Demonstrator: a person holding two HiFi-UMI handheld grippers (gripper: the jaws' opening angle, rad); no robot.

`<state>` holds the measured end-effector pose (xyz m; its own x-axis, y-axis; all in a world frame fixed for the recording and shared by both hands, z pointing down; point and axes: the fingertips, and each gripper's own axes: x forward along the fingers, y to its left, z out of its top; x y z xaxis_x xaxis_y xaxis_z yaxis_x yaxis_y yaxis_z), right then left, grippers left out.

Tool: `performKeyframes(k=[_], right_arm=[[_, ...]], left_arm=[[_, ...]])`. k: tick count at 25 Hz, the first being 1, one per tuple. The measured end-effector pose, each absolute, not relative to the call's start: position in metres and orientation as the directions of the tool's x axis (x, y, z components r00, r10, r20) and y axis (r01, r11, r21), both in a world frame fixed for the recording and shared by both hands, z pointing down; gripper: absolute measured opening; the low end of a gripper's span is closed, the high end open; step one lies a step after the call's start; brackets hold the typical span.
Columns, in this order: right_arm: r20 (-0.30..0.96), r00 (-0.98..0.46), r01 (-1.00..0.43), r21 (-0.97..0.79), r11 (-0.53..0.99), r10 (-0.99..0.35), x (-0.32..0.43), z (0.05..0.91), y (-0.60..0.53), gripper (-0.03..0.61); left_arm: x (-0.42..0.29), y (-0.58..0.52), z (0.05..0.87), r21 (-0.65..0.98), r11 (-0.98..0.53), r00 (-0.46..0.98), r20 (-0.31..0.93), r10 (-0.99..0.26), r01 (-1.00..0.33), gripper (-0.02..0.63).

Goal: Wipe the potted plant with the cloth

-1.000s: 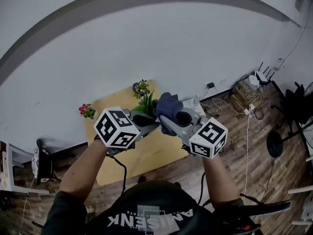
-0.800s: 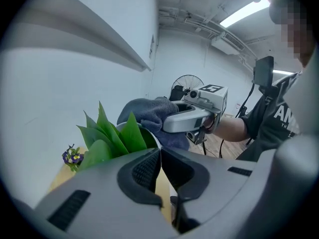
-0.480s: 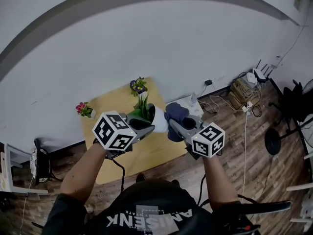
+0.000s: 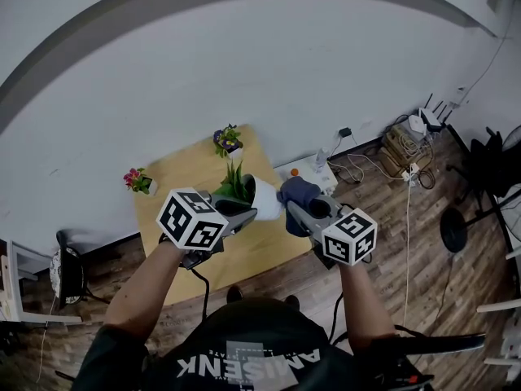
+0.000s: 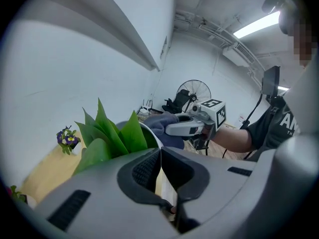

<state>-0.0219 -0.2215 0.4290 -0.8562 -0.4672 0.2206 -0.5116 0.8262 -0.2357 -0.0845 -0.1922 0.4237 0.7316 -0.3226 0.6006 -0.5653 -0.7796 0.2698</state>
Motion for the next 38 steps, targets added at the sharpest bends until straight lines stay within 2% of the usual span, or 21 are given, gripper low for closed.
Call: performKeyframes(k=[8,19,38], right_arm=[[0.132,-0.899,-0.436,-0.171,0.884,-0.417,-0.066,0.376,-0.196,0.051],[0.136,-0.901,-0.43,-0.151,0.89,-0.412,-0.092,0.379,-0.192,0.051],[0.285,-0.808,-0.581,-0.238,0.778,-0.516,-0.031,0.463,-0.217,0.051]], left_arm=[[-0.085,-0.198,0.424,0.299,-0.748,0.731,0.59,-0.343,-0.593,0.008],[-0.092,-0.201,0.416,0.32,-0.721,0.733,0.571,-0.37,-0.614,0.008],[-0.099,-0.209,0.411,0.359,-0.671,0.725,0.56,-0.402,-0.649,0.008]])
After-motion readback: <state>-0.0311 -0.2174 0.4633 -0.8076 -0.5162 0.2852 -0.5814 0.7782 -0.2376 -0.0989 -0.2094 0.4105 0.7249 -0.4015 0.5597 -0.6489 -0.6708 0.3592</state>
